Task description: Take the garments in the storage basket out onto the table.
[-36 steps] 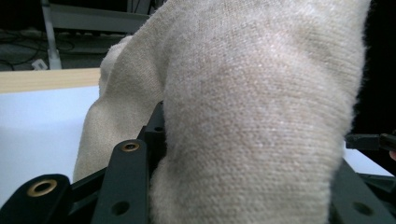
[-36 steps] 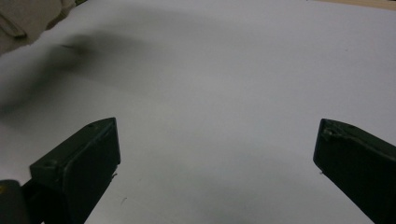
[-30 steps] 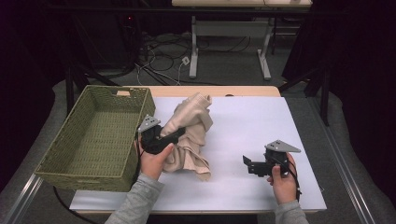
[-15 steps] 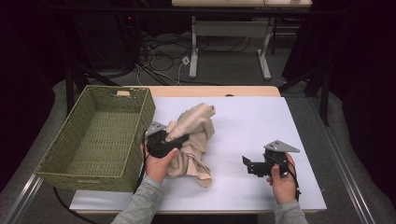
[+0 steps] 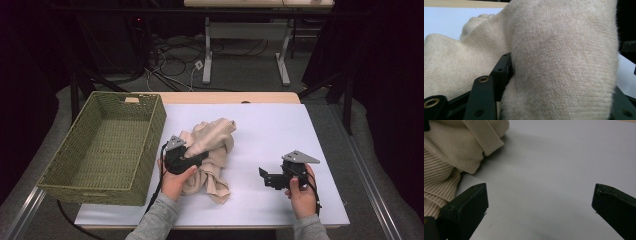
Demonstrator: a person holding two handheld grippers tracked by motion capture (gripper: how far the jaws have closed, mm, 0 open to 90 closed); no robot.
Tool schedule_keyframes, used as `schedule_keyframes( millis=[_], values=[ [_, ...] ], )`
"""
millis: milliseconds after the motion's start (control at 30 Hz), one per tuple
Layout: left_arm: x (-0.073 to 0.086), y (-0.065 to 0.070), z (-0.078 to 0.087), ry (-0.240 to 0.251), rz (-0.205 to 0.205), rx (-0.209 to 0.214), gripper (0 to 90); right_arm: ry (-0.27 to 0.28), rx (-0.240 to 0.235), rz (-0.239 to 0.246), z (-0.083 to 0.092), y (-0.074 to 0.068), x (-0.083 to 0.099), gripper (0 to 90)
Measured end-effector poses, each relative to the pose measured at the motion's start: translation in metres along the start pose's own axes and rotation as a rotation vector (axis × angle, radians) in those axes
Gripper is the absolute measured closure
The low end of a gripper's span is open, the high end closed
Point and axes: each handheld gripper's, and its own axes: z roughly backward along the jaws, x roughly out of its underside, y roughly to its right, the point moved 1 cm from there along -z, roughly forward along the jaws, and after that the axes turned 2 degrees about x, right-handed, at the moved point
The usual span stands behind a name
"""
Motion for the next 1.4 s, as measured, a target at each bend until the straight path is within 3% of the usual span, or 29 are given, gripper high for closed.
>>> schedule_keyframes(
  millis=[433,700,767,867,1000,1400],
  values=[
    [0.004,0.003,-0.004,0.005,-0.021,0.004,35.6,0.0,-0.004,0.003,-0.001,-0.001,0.001,0.4],
    [0.004,0.008,-0.006,-0.008,0.006,0.022,15.1,0.0,-0.005,0.001,-0.001,0.0,0.001,0.4],
    [0.002,0.01,-0.008,-0.028,-0.008,0.009,12.9,0.001,-0.004,0.0,-0.001,0.0,0.001,0.4],
    [0.0,0.014,-0.009,-0.054,-0.028,0.009,0.2,0.002,-0.002,-0.001,-0.001,0.0,0.0,0.4],
    [-0.002,0.019,-0.008,-0.071,-0.063,0.01,0.2,0.002,-0.002,-0.001,0.0,0.0,0.0,0.4],
    [-0.015,0.027,0.005,-0.101,-0.103,0.049,0.2,0.011,0.004,-0.003,0.002,0.001,0.0,0.4]
  ],
)
